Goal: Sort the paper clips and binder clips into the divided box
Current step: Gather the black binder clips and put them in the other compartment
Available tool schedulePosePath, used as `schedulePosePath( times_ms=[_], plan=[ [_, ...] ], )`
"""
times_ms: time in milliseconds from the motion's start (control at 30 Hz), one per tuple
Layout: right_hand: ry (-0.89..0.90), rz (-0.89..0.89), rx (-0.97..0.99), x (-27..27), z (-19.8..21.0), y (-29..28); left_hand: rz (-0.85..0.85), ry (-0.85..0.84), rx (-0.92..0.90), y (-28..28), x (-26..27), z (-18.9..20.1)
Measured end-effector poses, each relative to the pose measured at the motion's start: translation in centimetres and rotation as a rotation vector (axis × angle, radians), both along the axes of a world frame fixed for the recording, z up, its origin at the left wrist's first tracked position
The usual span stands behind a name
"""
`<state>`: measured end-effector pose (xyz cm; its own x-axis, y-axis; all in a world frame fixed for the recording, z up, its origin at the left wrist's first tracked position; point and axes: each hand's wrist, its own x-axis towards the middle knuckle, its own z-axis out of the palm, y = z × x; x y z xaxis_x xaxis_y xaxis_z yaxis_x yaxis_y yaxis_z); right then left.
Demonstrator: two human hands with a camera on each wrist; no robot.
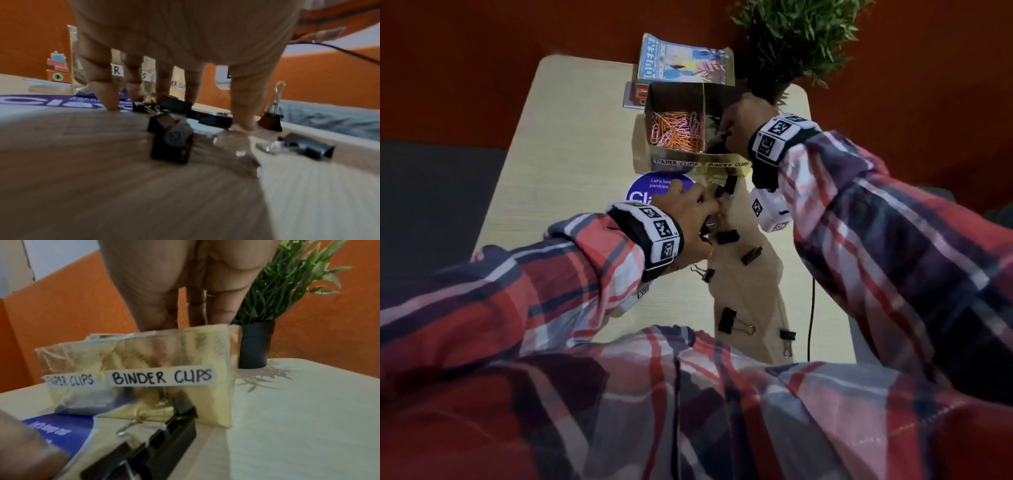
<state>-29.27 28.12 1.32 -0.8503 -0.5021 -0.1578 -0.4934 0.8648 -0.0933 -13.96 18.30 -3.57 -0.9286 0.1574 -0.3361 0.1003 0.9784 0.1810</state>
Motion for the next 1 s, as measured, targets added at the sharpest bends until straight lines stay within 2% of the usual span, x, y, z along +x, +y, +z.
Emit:
schedulePosePath(
  times_ms=[133, 233, 333, 467, 533, 600, 767, 900, 1000],
  plan=[
    [0.012, -0.047, -0.061, 1.1, 0.2, 1.8, -0.022, -0.033, 0.005, 0.1, -0.5, 0.3],
    [0.029, -0.054, -0.129, 4.4, 1.6, 5.0, -0.024, -0.033, 0.008, 0.0, -1.0, 0.2],
    [-0.079, -0.073, 0.029, 9.7, 2.2, 8.7, -0.02, -0.061, -0.008, 0.1, -1.3, 0.1],
    [-0.323, -0.128, 0.251, 17.3, 1.6, 12.7, 0.011, -0.071, 0.005, 0.9, -1.3, 0.1],
    [-0.406, -0.146, 0.287, 20.6, -0.1, 13.8, 0.031, -0.071, 0.051, 1.3, -1.2, 0.0],
    [-0.398, -0.192, 0.254, 22.8, -1.9, 14.4, 0.038, -0.082, 0.093, 1.5, -1.4, 0.2],
    [-0.295, -0.272, 0.187, 22.5, -3.7, 13.9, -0.001, -0.084, 0.093, 1.6, -1.9, 0.6],
    [-0.286, -0.473, -0.044, 19.0, -4.2, 11.9, -0.044, -0.074, 0.067, 1.5, -1.8, 0.6],
    [-0.342, -0.447, -0.168, 16.5, -3.6, 10.0, -0.059, -0.056, 0.044, 1.1, -1.6, 0.5]
  ],
)
